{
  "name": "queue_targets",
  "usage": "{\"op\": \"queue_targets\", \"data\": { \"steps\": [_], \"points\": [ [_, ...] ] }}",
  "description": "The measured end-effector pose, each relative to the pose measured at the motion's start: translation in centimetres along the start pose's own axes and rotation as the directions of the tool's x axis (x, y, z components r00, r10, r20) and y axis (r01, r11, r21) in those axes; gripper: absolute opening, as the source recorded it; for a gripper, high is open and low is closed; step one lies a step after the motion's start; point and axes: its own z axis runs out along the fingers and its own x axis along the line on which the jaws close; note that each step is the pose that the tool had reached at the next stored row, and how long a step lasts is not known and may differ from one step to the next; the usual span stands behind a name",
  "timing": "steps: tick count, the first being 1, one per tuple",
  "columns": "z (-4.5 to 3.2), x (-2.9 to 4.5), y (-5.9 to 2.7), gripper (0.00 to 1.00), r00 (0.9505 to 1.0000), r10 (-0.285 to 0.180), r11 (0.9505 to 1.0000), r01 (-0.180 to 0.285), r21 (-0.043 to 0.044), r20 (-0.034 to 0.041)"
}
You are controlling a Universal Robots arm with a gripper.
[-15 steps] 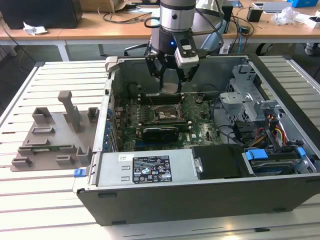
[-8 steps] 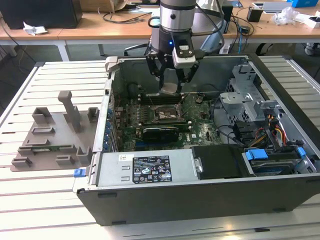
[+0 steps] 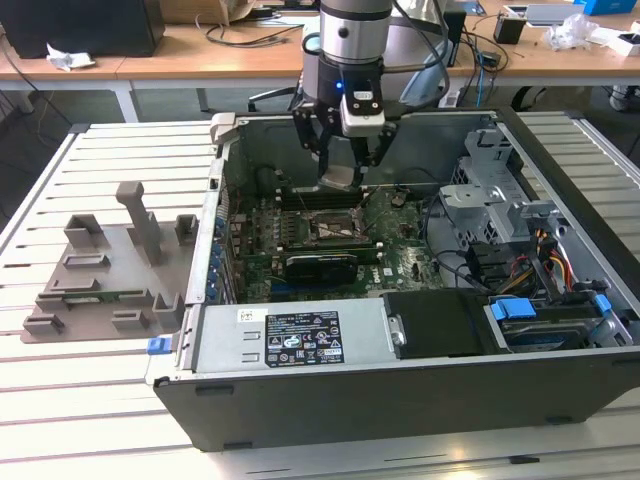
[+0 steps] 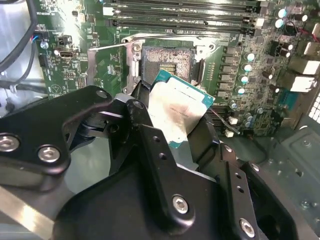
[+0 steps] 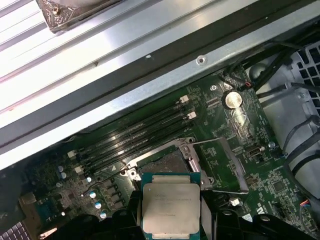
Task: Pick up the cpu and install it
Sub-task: 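Place the cpu into insertion slot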
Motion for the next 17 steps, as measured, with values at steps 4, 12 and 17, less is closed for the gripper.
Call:
{"op": "queue_targets", "data": {
  "steps": [4, 12, 17],
  "points": [
    [0.00, 0.00, 0.00, 0.55, 0.9988, 0.049, 0.9988, -0.049, 0.0004, -0.0008],
    [0.00, 0.00, 0.00, 0.55, 0.9908, 0.135, 0.9908, -0.135, 0.0026, -0.0014],
    [0.01, 0.00, 0.00, 0.55, 0.9808, 0.195, 0.9808, -0.195, 0.0031, -0.0025]
  ]
}}
